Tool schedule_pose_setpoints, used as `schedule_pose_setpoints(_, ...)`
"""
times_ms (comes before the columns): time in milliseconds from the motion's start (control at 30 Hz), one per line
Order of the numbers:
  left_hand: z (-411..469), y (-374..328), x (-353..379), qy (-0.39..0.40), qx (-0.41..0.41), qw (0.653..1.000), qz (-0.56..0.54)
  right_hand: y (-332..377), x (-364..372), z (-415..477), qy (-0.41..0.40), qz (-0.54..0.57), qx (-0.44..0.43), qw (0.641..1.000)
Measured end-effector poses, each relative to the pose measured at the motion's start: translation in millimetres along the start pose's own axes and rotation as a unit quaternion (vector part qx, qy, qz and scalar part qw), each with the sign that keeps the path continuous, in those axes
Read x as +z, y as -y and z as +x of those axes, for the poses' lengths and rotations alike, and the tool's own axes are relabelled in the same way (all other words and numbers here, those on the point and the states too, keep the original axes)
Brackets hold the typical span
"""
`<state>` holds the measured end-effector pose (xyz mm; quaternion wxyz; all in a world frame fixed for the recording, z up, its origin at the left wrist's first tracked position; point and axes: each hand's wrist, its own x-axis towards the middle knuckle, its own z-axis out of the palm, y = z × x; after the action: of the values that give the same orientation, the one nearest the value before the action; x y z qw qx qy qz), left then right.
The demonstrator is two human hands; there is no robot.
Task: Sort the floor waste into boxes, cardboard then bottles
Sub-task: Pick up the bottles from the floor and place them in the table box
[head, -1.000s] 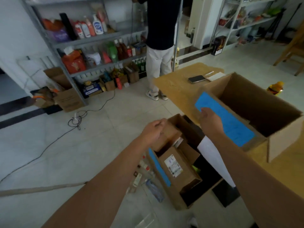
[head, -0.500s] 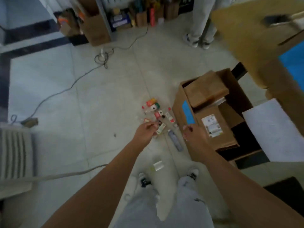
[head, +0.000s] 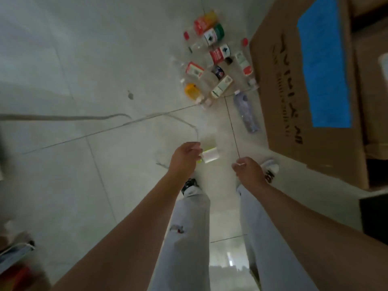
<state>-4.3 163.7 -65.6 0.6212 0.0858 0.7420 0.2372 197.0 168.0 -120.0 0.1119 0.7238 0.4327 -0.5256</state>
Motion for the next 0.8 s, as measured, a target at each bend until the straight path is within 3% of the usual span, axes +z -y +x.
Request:
schedule_pose_setpoints(133,48,61,6,-0.022,-0.046,0.997,-0.056,-35,46,41,0.009,-0.053,0.015,0.998)
schedule_pose_setpoints(200,70,87,13,-0.026,-0.054,0.995,-0.076,-45,73,60,0.019,-0.106,-0.028,0.994)
schedule_pose_setpoints(433,150,143,21,-0.012,-0.081,0.996,-0.021,-67,142,147,-0.006,-0.207,-0.056,0.977)
schedule_pose_setpoints(500,176,149,18,-0.015,-0.070,0.997,-0.002,-75,159,171,-0.045,-0.296,-0.112,0.948)
schedule_pose_setpoints(567,200,152,15,-0.015,-0.053,0.998,0.009,-83,172,196,-0.062,-0.420,-0.199,0.883)
schedule_pose_setpoints(633,219,155,14,-0.008,-0.048,0.999,0.022,-89,178,221,-0.061,-0.486,-0.228,0.841)
schedule_pose_setpoints(800,243,159,18,0.000,-0.038,0.998,0.043,-111,174,266,-0.085,-0.535,-0.236,0.807)
